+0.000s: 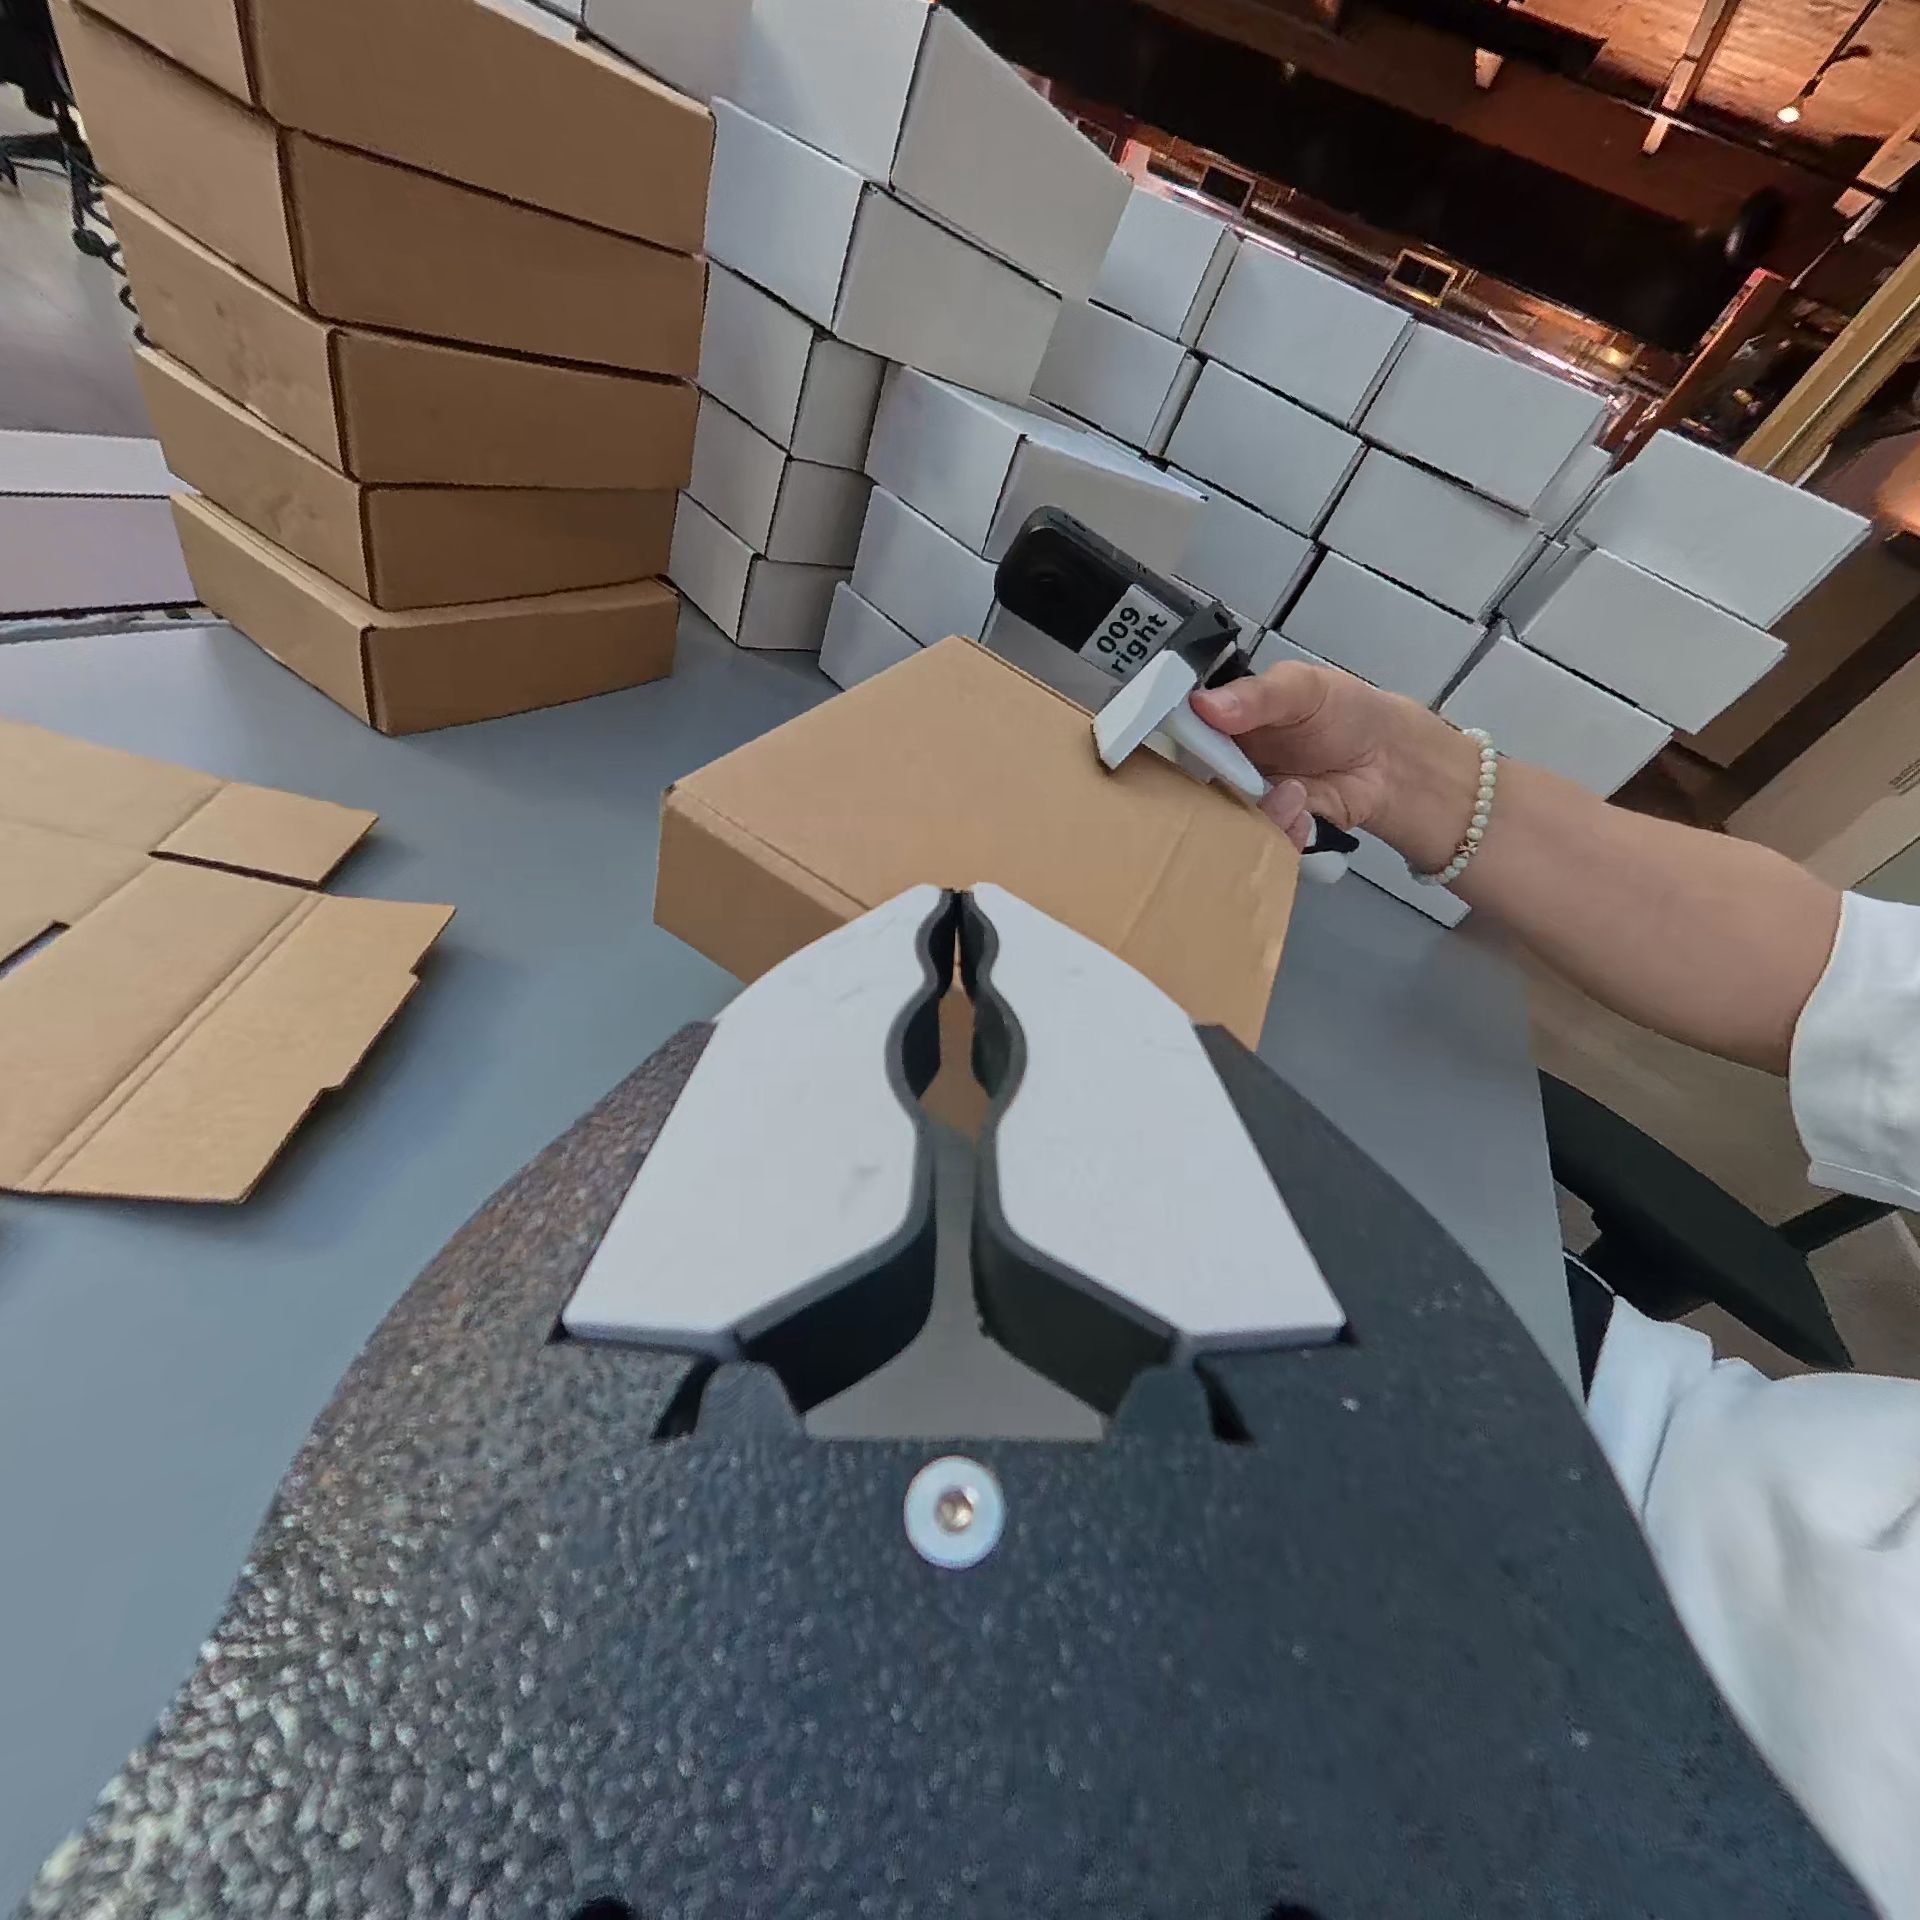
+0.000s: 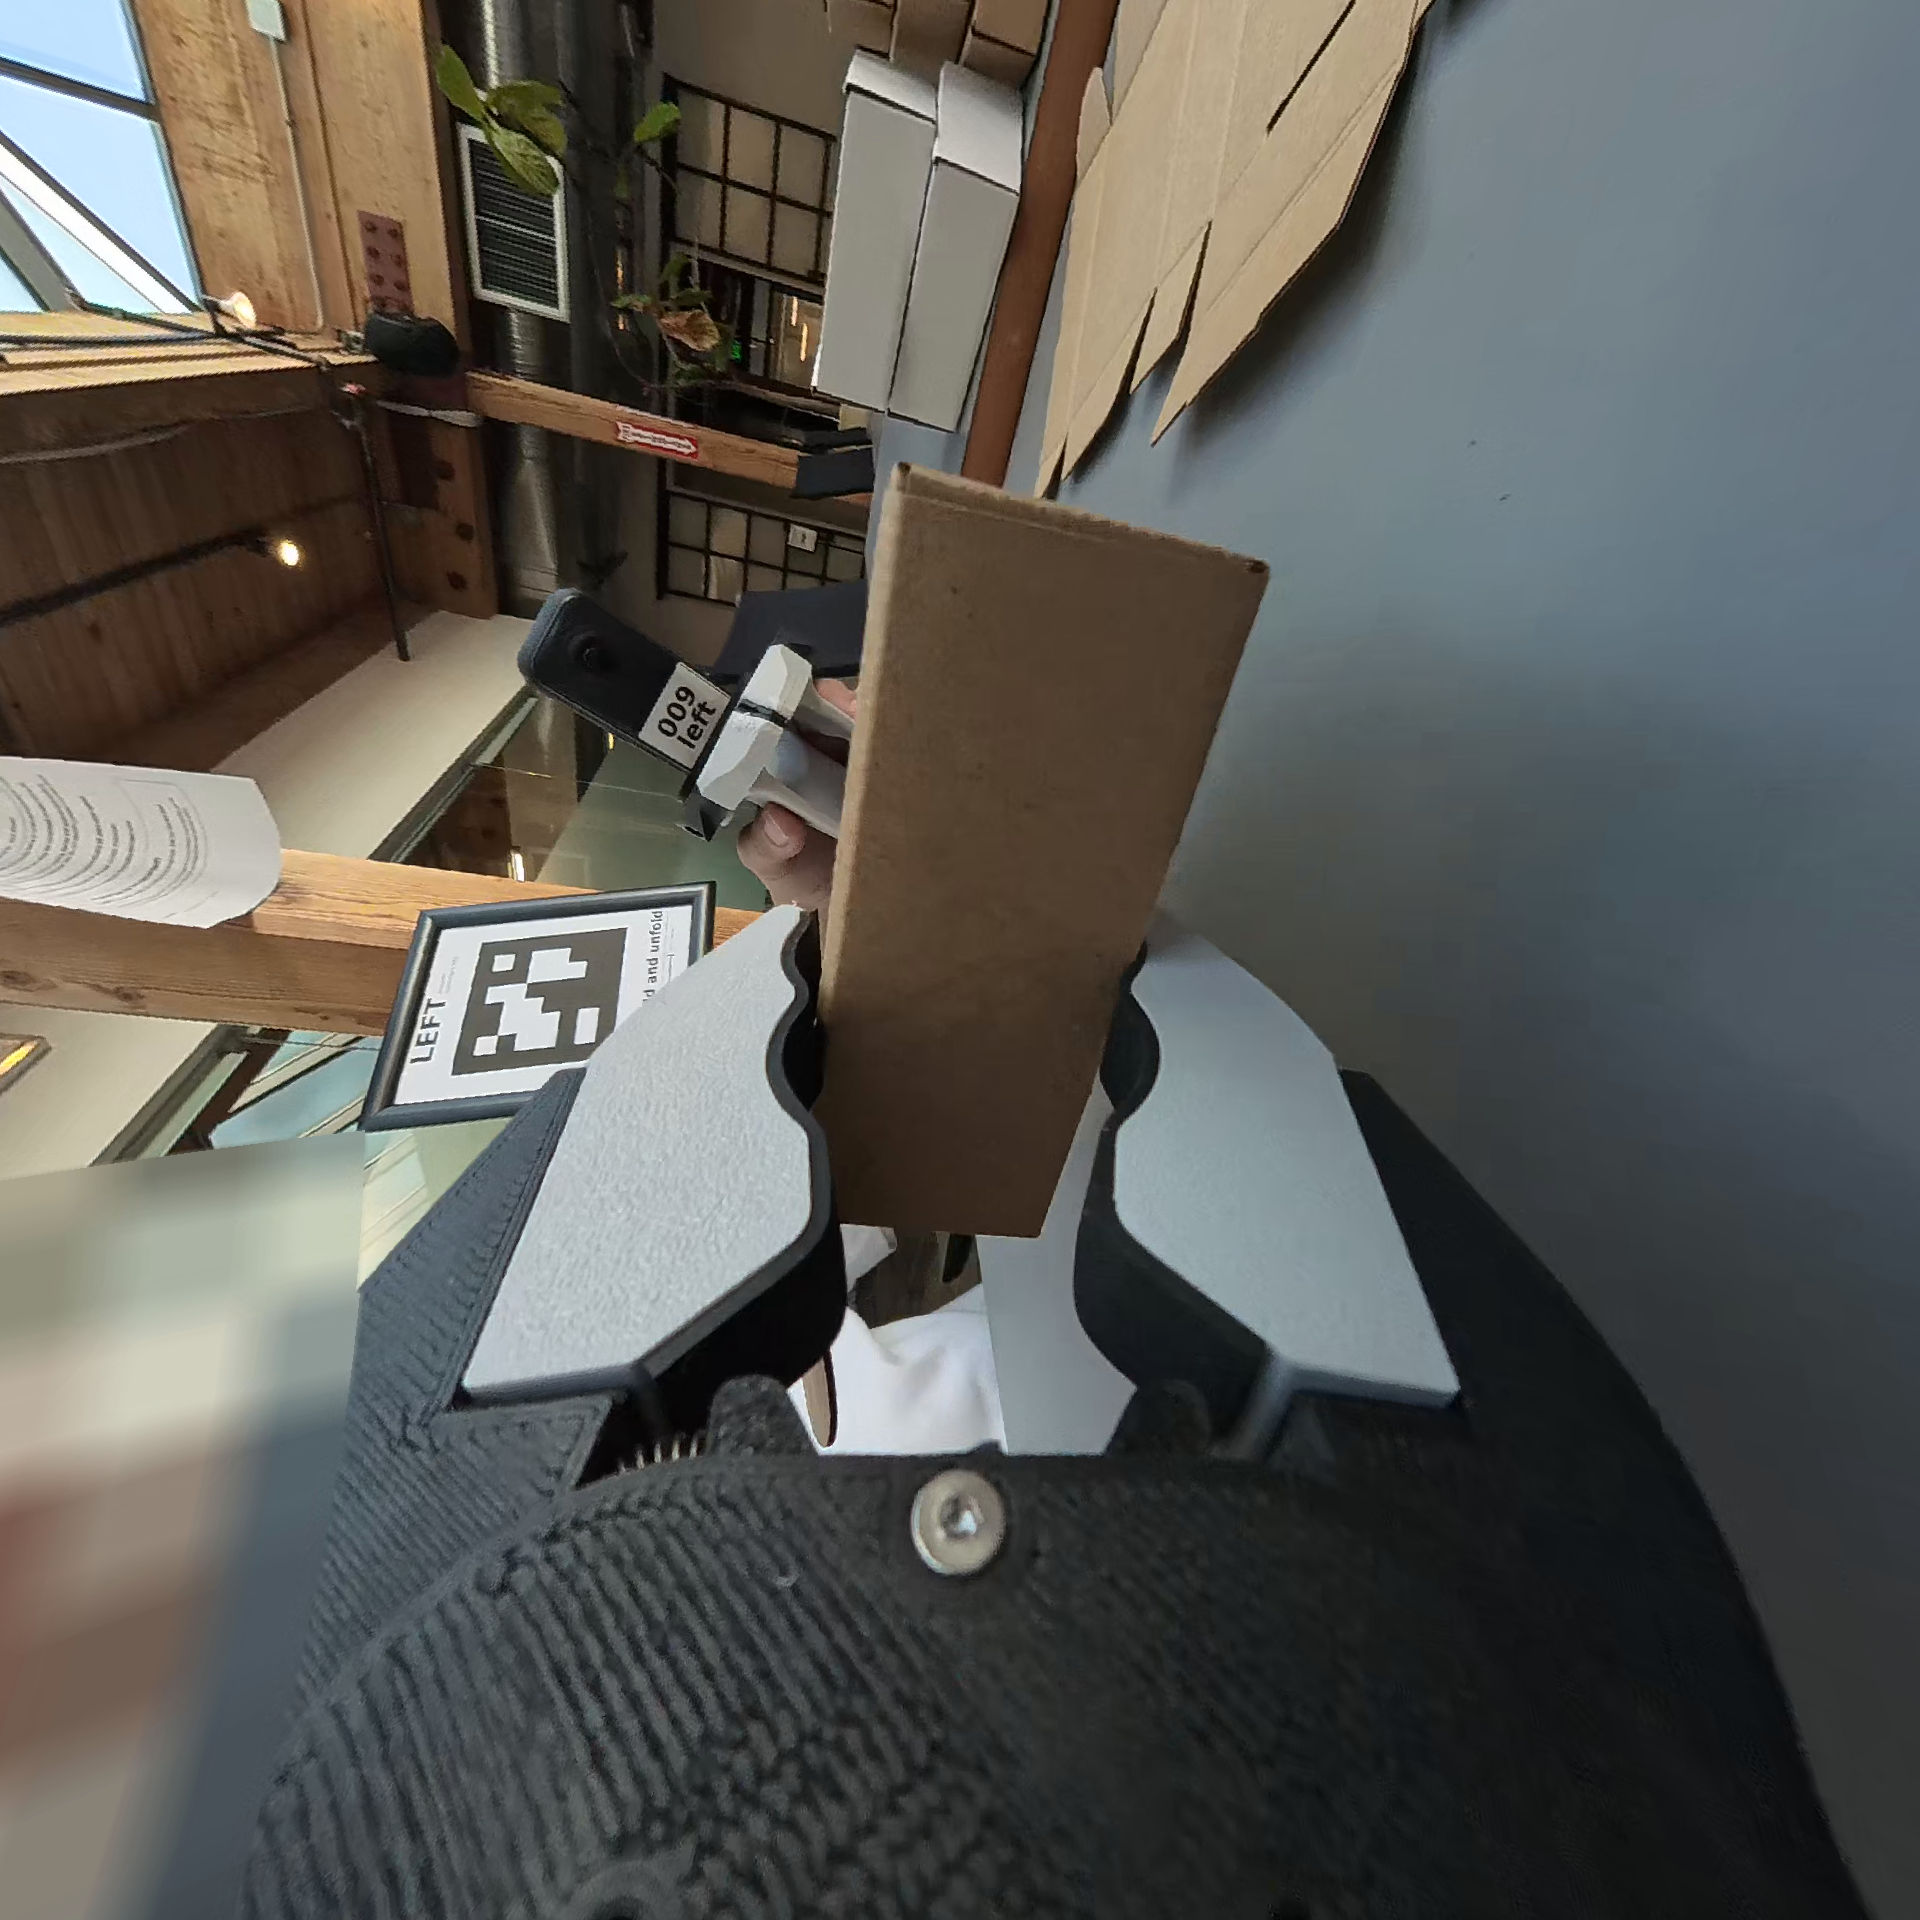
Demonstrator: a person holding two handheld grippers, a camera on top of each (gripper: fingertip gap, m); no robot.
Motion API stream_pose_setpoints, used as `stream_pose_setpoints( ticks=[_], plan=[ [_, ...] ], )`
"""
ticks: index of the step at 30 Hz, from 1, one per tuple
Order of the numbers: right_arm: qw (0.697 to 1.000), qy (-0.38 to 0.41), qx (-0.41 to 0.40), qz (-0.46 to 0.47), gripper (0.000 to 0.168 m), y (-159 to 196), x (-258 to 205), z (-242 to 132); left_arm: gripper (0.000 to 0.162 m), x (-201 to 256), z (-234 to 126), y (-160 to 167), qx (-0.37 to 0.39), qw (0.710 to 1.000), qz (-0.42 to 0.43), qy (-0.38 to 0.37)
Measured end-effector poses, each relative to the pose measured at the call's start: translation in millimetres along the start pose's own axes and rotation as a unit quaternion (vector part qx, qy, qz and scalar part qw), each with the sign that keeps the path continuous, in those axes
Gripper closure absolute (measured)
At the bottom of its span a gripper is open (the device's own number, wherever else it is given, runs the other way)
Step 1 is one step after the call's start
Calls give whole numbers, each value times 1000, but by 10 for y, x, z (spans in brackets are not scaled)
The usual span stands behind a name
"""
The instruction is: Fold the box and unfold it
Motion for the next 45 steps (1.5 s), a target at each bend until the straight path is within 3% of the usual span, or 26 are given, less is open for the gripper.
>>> stream_pose_setpoints(
  ticks=[9, 15, 20, 22, 24, 29, 31, 33, 39, 45],
  plan=[
    [995, -91, 35, 24, 115, 25, -215, -2, 161, 99, -120, -136, 33, 992, 111, -50],
    [986, -164, 18, 24, 115, 155, -415, 54, 156, 179, -168, -202, 43, 979, 185, -70],
    [986, -159, -22, 39, 115, 231, -418, 53, 130, 318, -211, -179, 35, 951, 296, -82],
    [985, -161, -34, 46, 115, 237, -422, 15, 118, 385, -243, -134, 22, 917, 385, -103],
    [986, -152, -49, 45, 115, 250, -429, -19, 107, 437, -267, -68, 0, 862, 489, -136],
    [986, -133, -90, 48, 115, 290, -440, -3, 77, 596, -224, 50, -21, 689, 697, -201],
    [985, -129, -101, 48, 115, 296, -440, 21, 75, 697, -192, 102, -8, 607, 769, -199],
    [984, -129, -116, 48, 112, 314, -444, 51, 74, 768, -156, 164, -4, 549, 815, -185],
    [979, -127, -150, 49, 115, 393, -457, 147, 75, 850, -78, 294, -6, 484, 863, -146],
    [979, -118, -159, 46, 114, 415, -438, 191, 83, 893, -26, 306, -2, 474, 869, -139]
  ],
)
Point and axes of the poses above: each gripper's, where its closed fingertips meet, z out along the fingers, y out of its underside, x = y × z across the jaws, the point moved 8 cm from there along -z, back along the fingers
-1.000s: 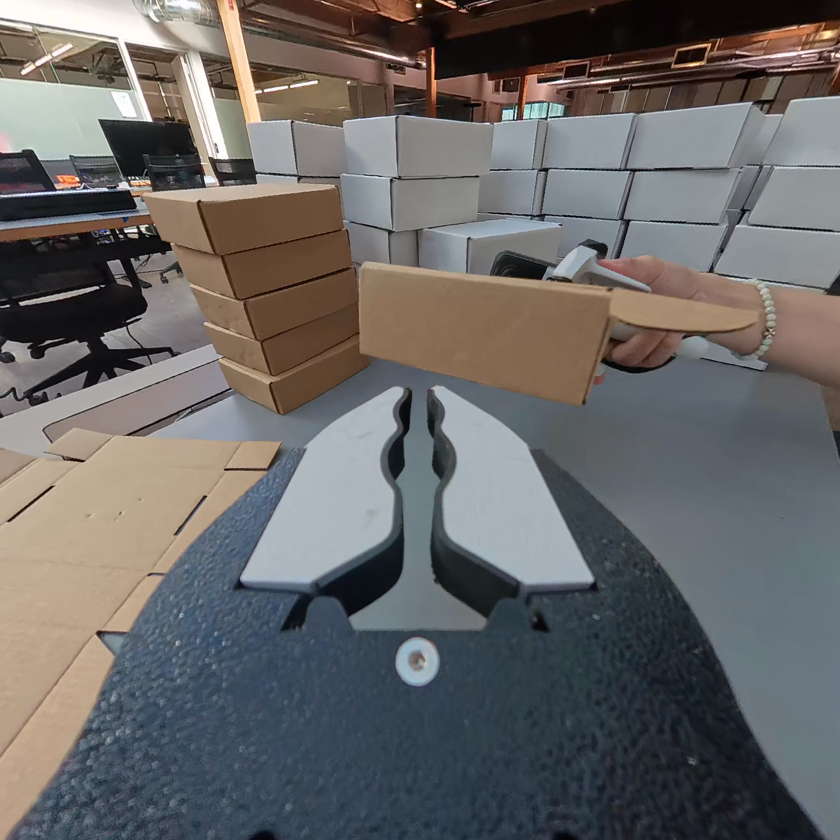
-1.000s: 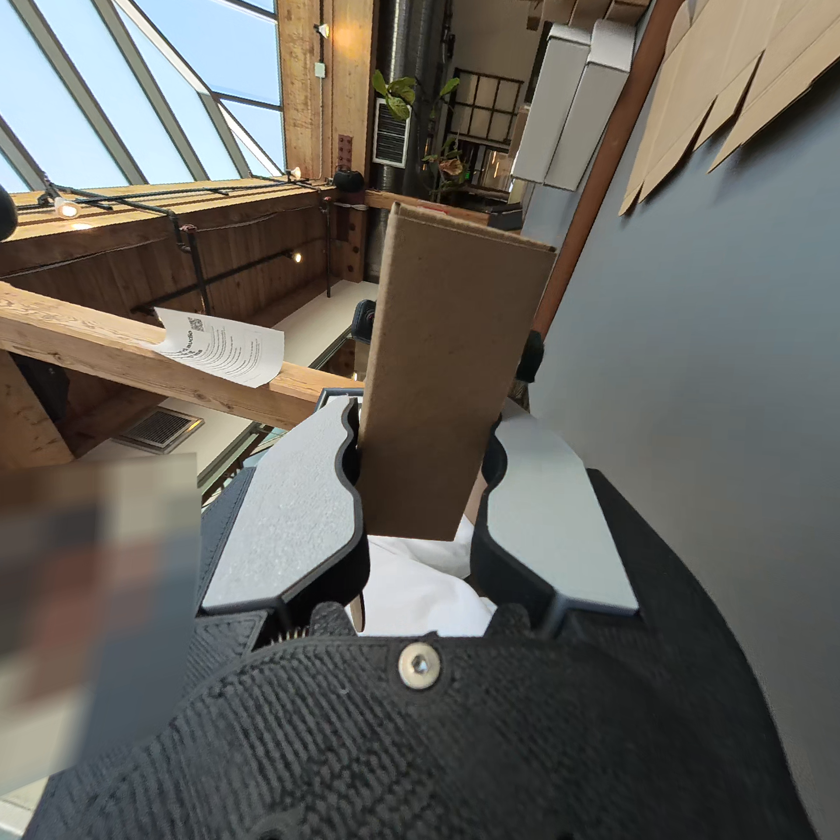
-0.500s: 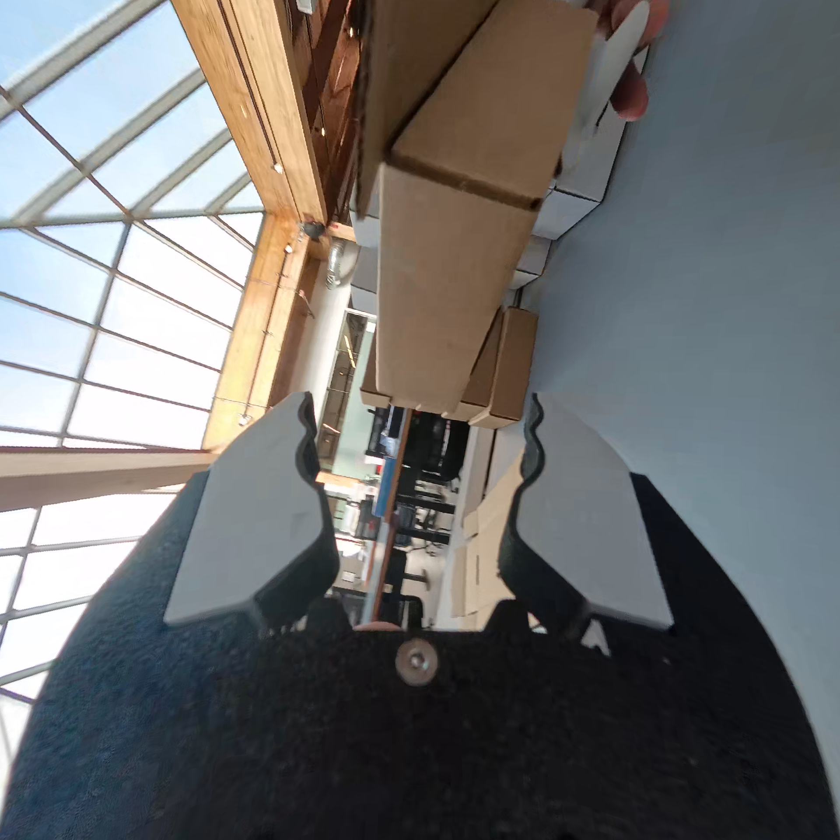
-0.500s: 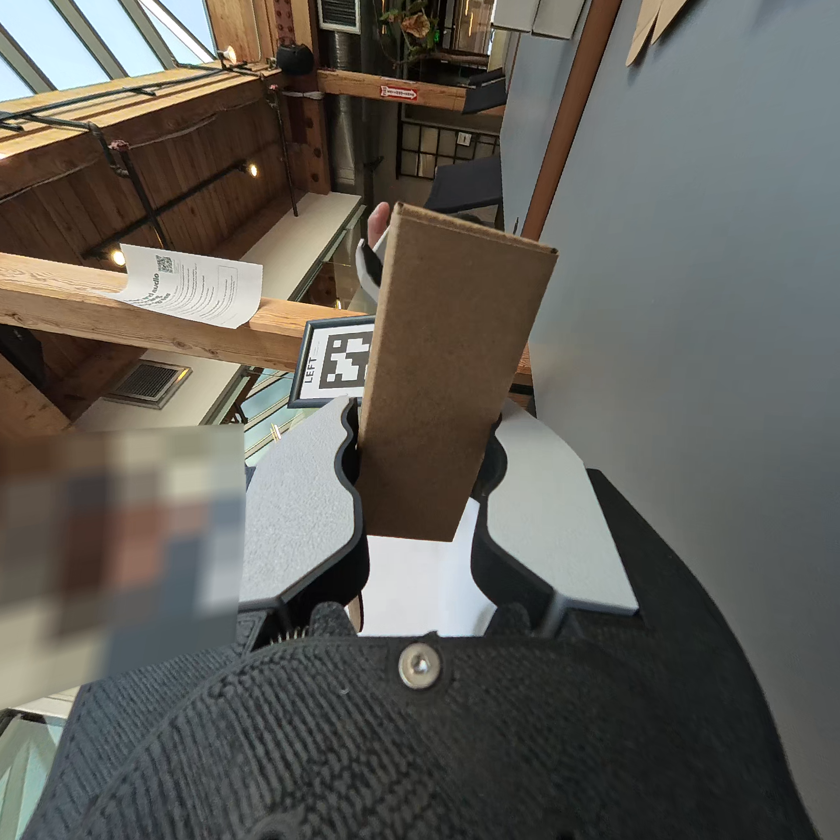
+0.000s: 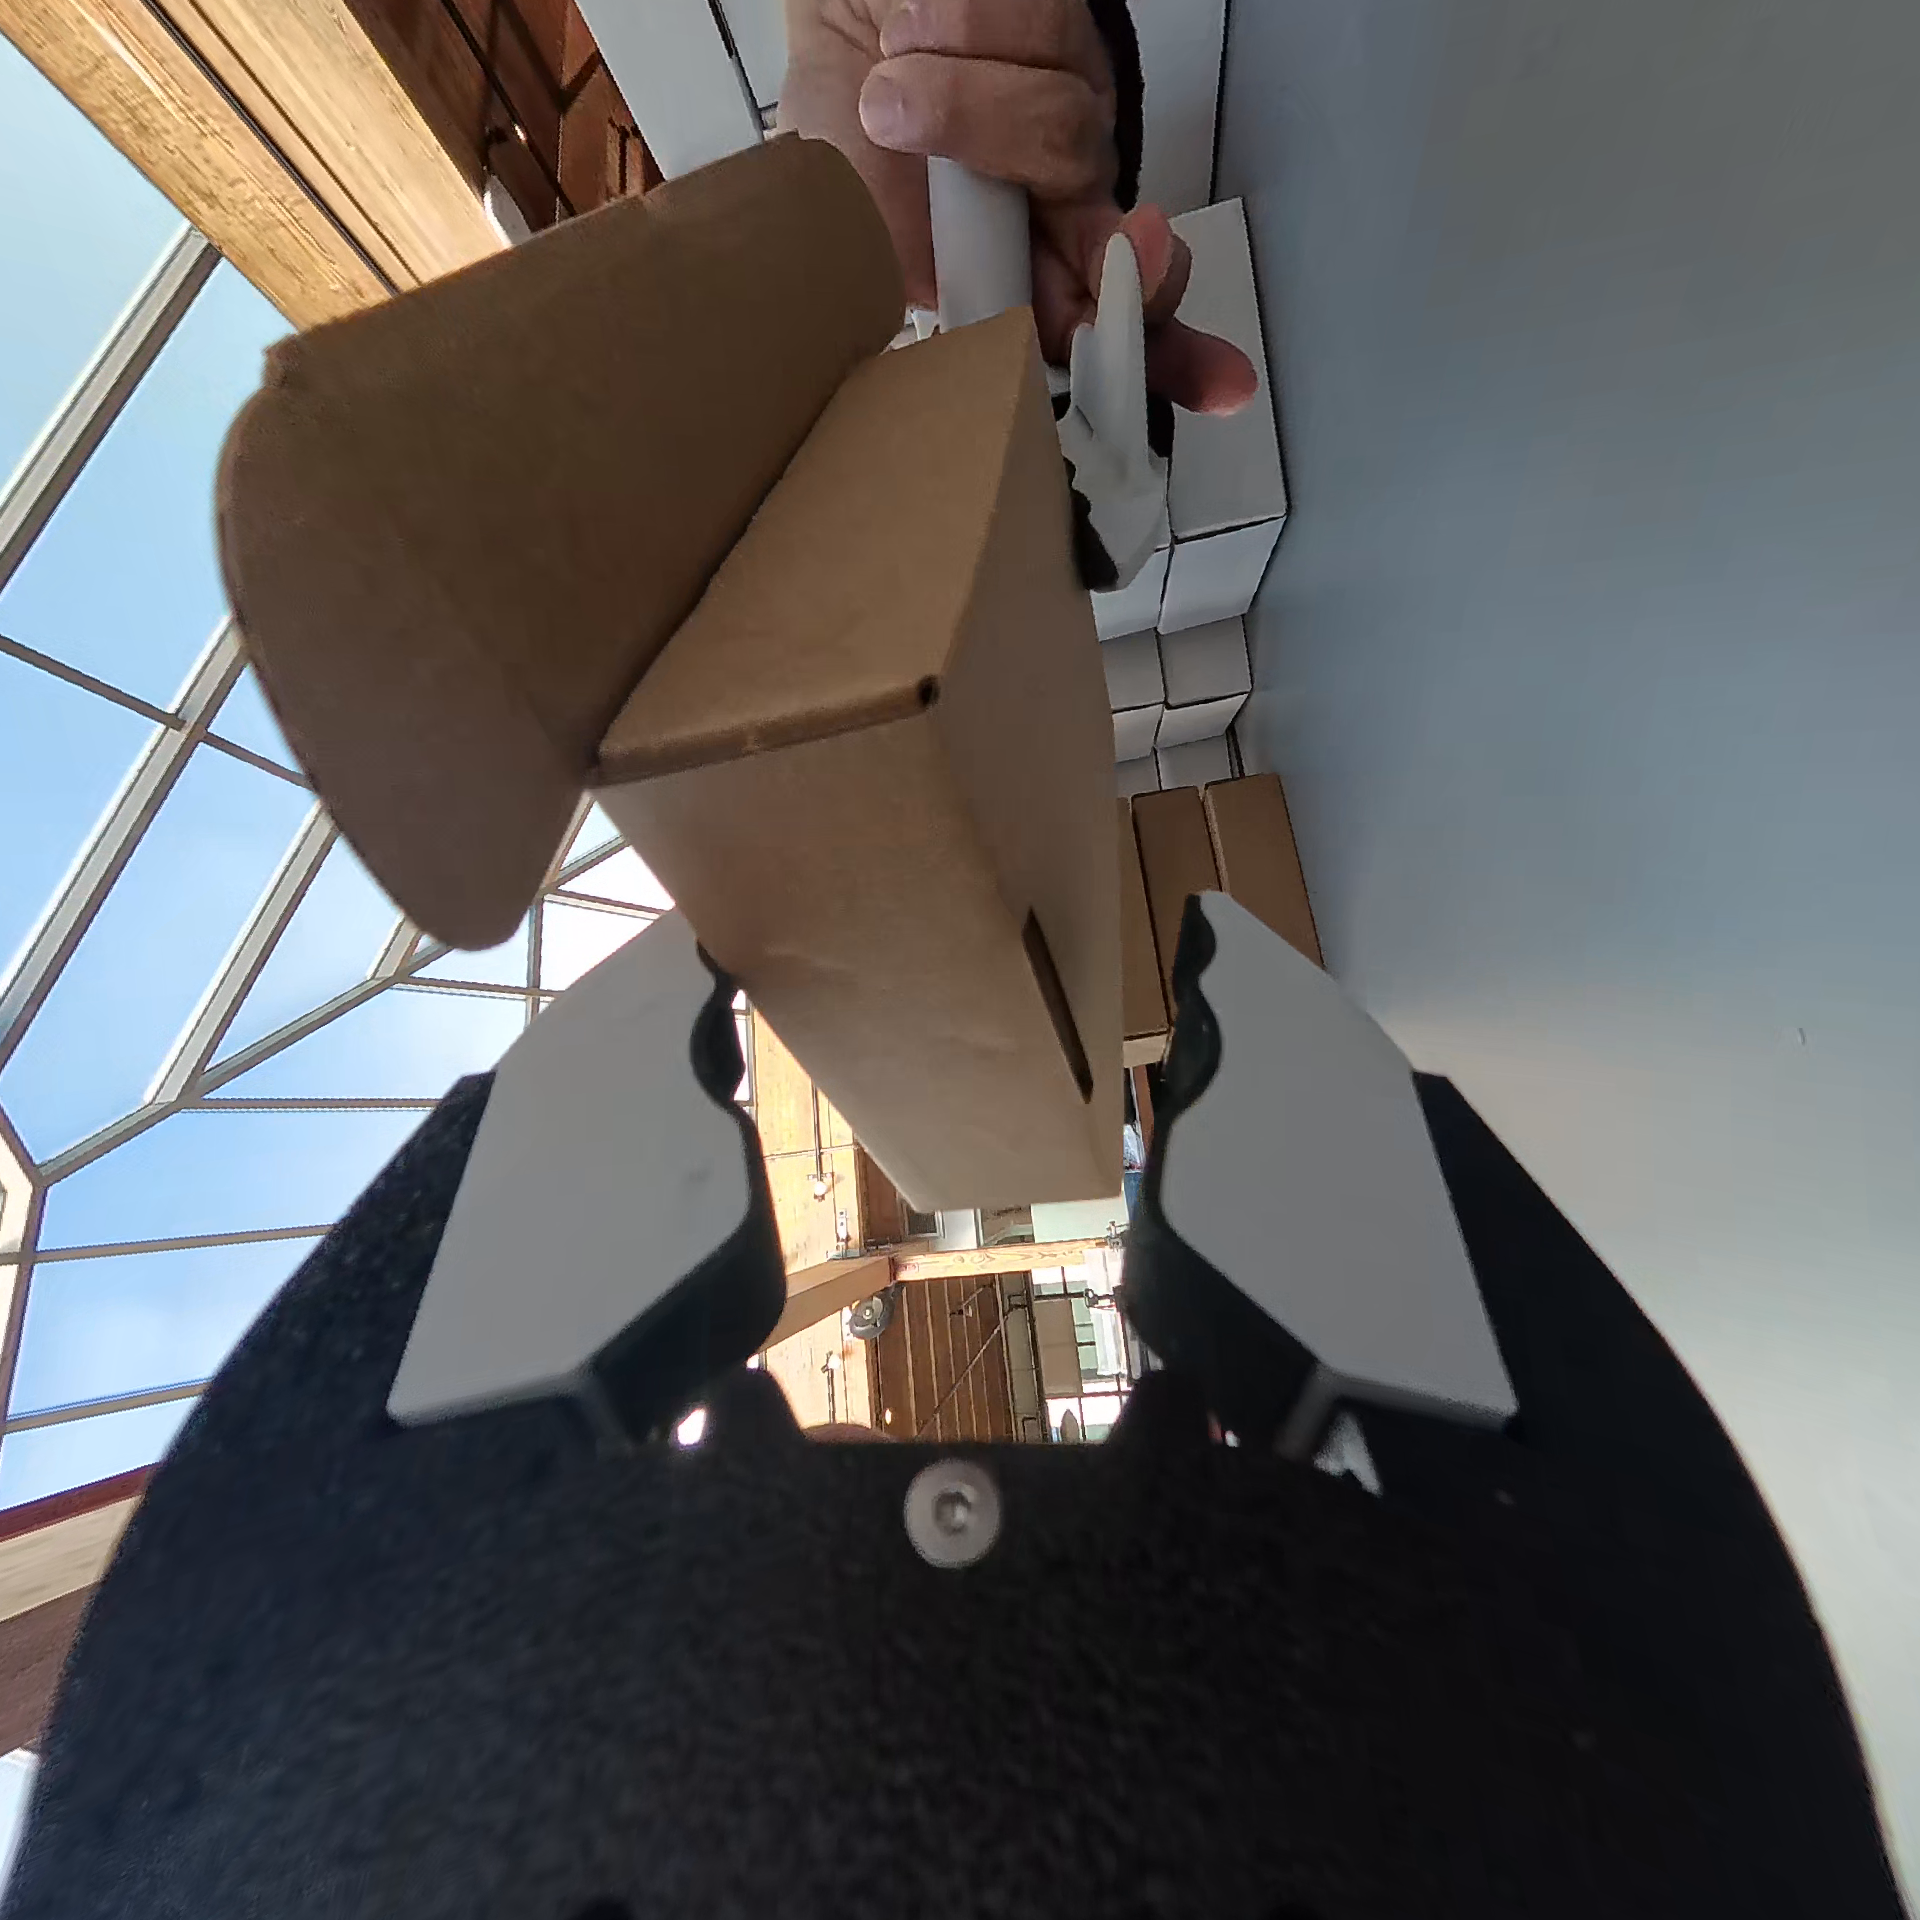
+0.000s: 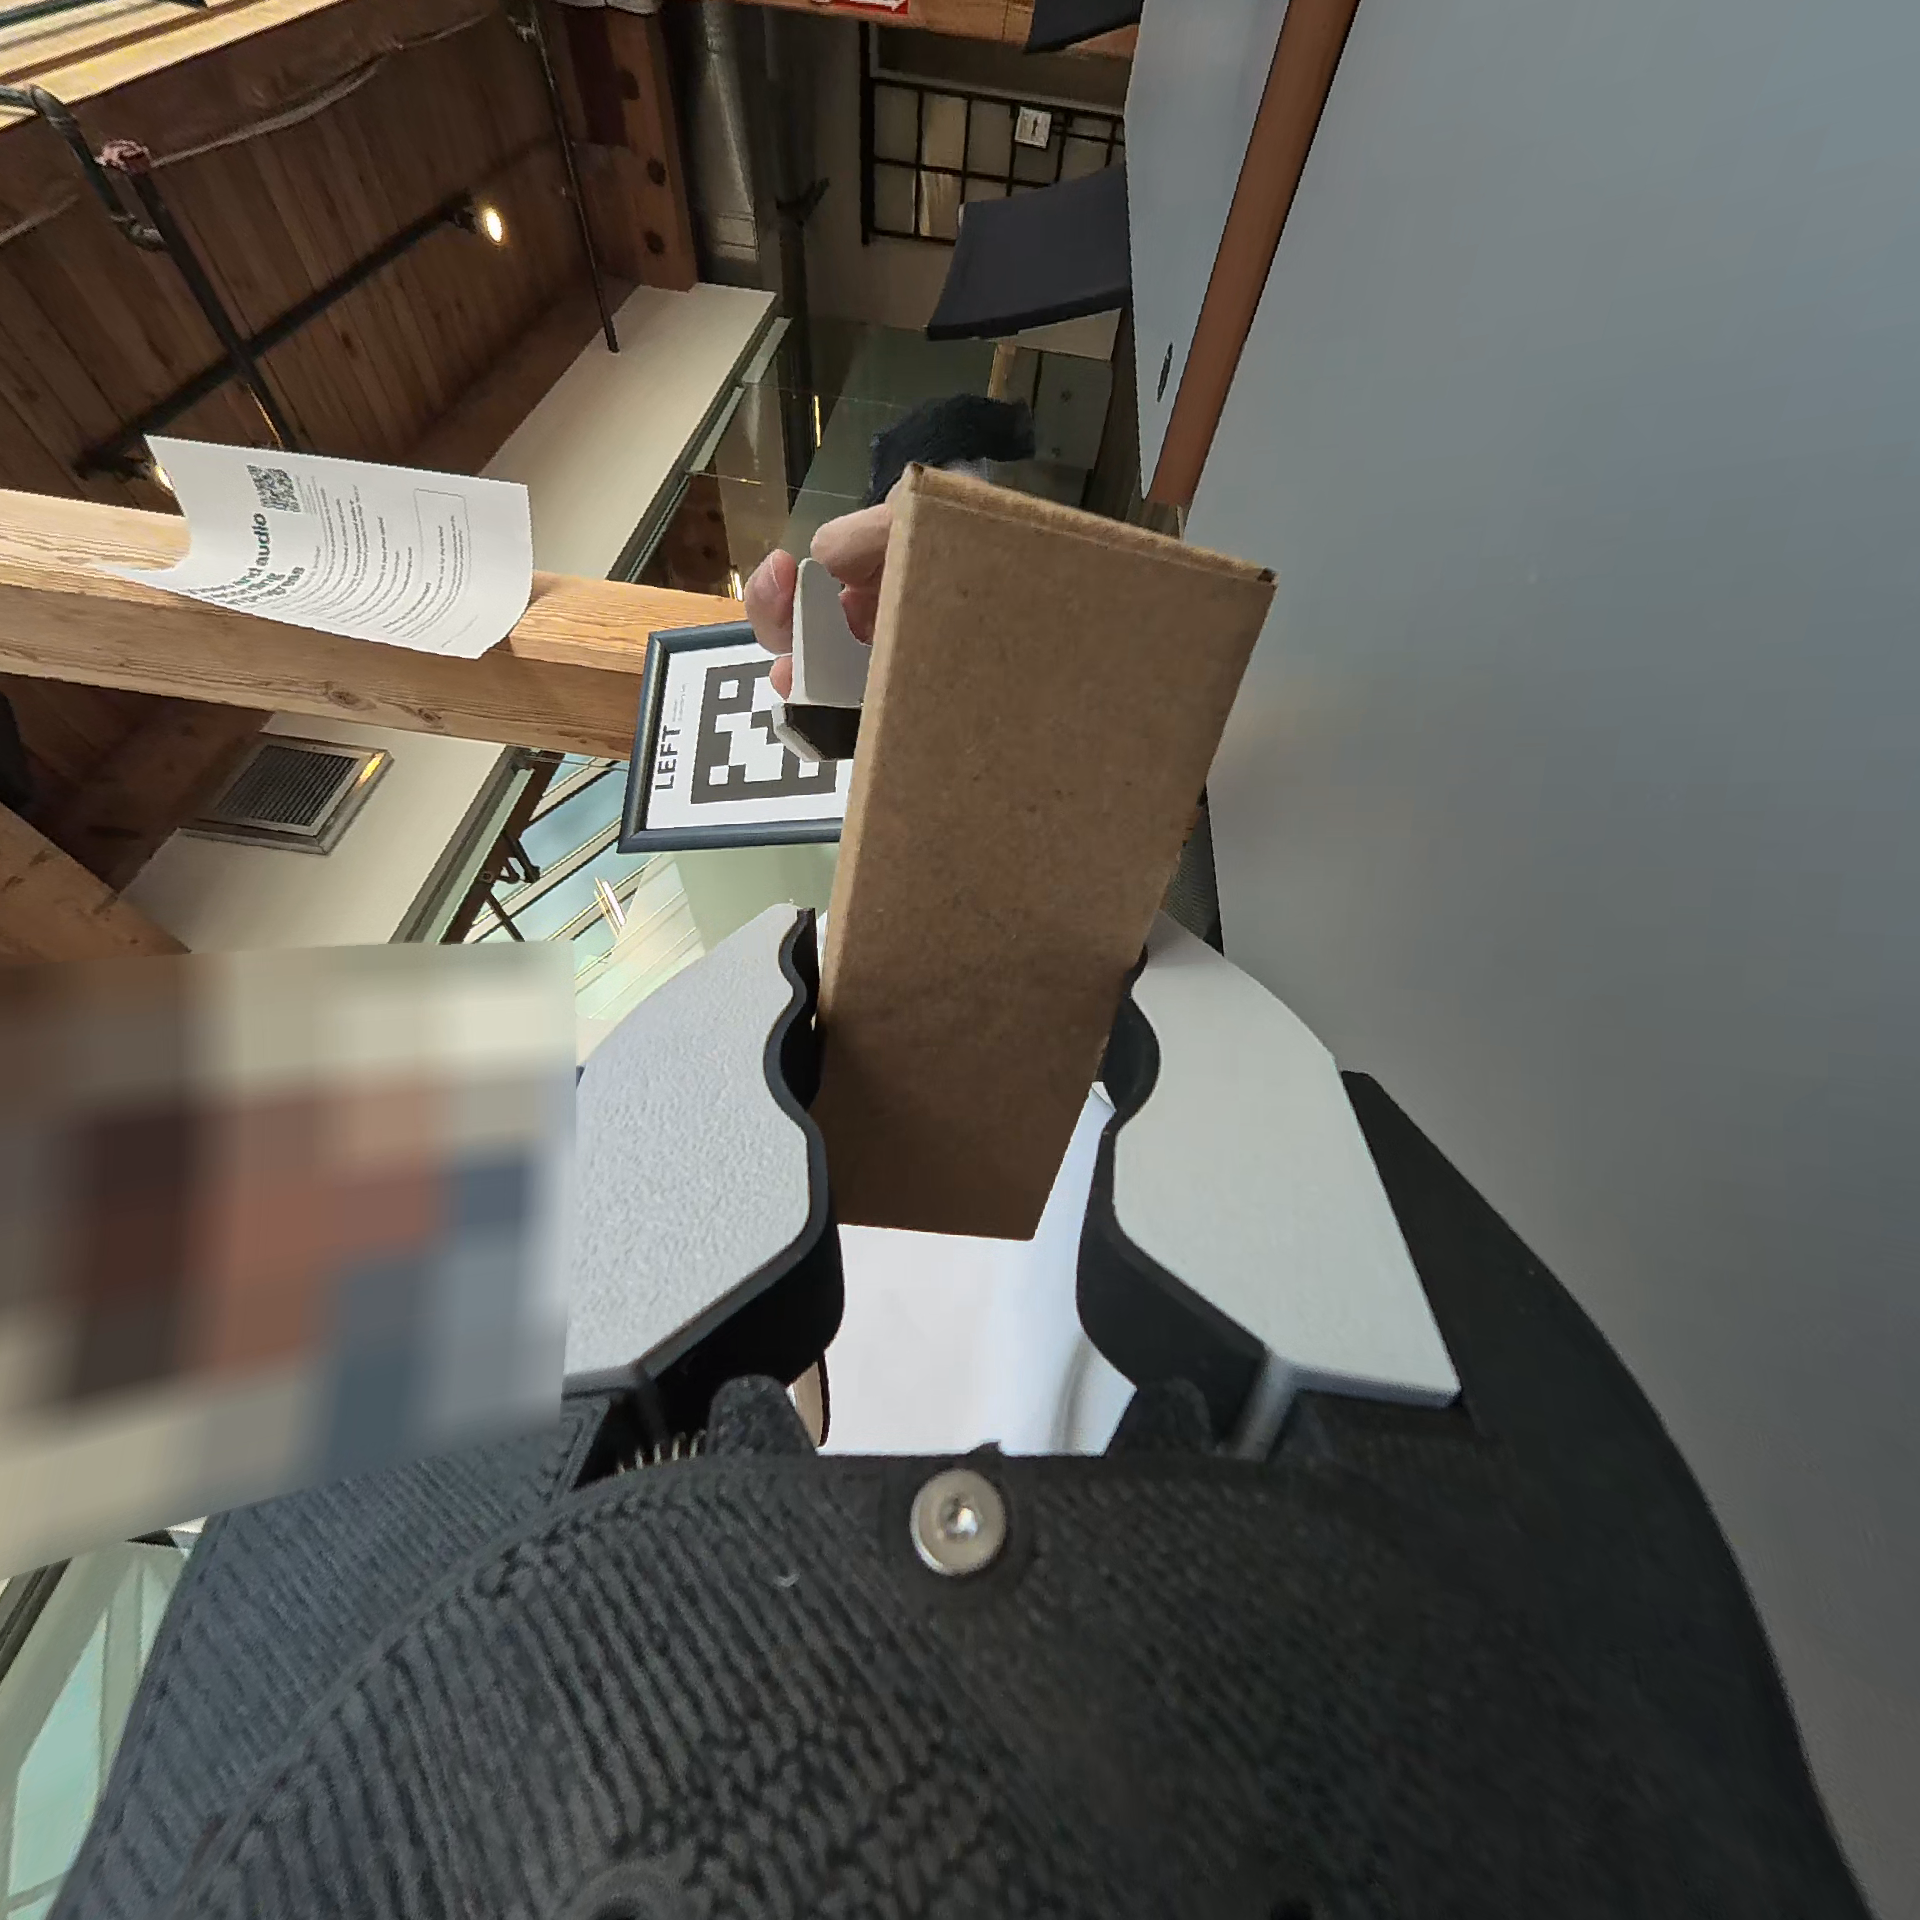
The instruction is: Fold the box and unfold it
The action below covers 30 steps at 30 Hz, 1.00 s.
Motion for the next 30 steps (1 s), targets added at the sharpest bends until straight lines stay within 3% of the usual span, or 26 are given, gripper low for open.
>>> stream_pose_setpoints(
  ticks=[6, 20, 25, 30],
  plan=[
    [1000, 4, -1, 6, 114, 35, 23, 4, 95, -20, 17, -26, 3, 1000, 17, -5],
    [999, 3, 35, -20, 113, 39, -7, -85, 104, -37, 60, -133, -4, 1000, -3, 19],
    [992, 24, 69, -100, 97, 33, -212, -235, 105, -121, 16, -174, -5, 996, -92, 10],
    [961, 65, 135, -233, 83, 52, -617, -537, 106, -141, -51, -58, -19, 972, -233, 24]
  ],
)
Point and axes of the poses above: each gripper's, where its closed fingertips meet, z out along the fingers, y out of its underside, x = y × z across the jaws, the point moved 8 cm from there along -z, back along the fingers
